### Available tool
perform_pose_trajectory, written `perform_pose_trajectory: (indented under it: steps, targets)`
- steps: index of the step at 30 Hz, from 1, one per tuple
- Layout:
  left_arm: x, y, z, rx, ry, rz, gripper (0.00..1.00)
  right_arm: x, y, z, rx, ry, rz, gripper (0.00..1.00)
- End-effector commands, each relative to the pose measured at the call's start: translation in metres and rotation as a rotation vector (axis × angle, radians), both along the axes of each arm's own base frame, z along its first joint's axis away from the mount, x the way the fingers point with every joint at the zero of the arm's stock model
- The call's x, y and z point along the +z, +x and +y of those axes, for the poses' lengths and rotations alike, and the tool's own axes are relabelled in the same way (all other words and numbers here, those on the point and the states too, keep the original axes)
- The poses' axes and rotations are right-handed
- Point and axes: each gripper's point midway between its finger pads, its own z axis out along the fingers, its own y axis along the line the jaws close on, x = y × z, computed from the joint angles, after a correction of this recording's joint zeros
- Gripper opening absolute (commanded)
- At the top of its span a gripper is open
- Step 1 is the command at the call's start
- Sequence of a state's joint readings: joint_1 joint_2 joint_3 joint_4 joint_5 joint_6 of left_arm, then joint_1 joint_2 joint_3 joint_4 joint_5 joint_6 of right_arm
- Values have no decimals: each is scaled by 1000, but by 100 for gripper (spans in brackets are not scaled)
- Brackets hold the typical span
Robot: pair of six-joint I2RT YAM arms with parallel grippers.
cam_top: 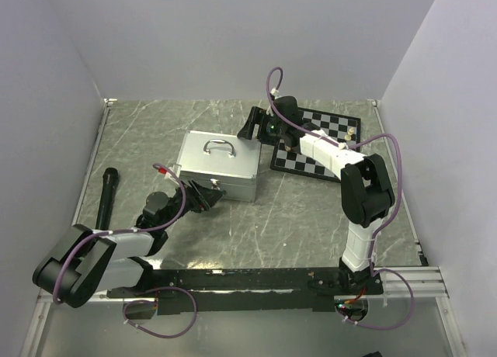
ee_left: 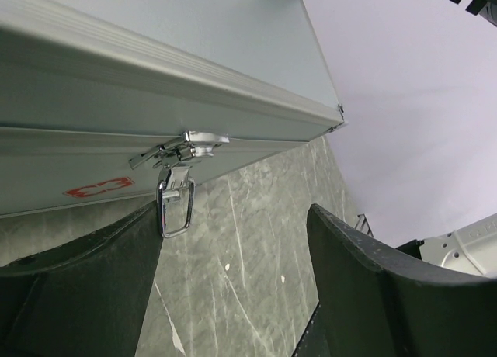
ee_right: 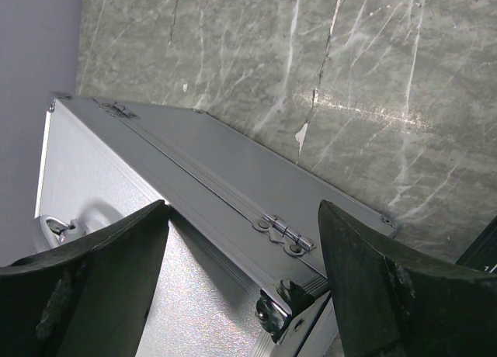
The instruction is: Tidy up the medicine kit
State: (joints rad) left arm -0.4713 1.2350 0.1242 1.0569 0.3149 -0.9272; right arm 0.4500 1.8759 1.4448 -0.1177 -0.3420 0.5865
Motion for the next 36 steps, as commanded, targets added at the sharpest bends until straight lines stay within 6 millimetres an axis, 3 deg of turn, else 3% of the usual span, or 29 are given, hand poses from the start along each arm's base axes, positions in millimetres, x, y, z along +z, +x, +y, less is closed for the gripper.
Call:
perform_pose_trajectory:
  steps: [1,22,36]
  targets:
    - [17,0,-6,-27,-21,-40,78,20,-19,9,39,33,-3,84]
    - [43,1,-3,-8,-60,-102,79,19,-20,9,38,38,-2,84]
    - [54,14,2,52,-49,-133,80,17,-23,9,42,35,0,84]
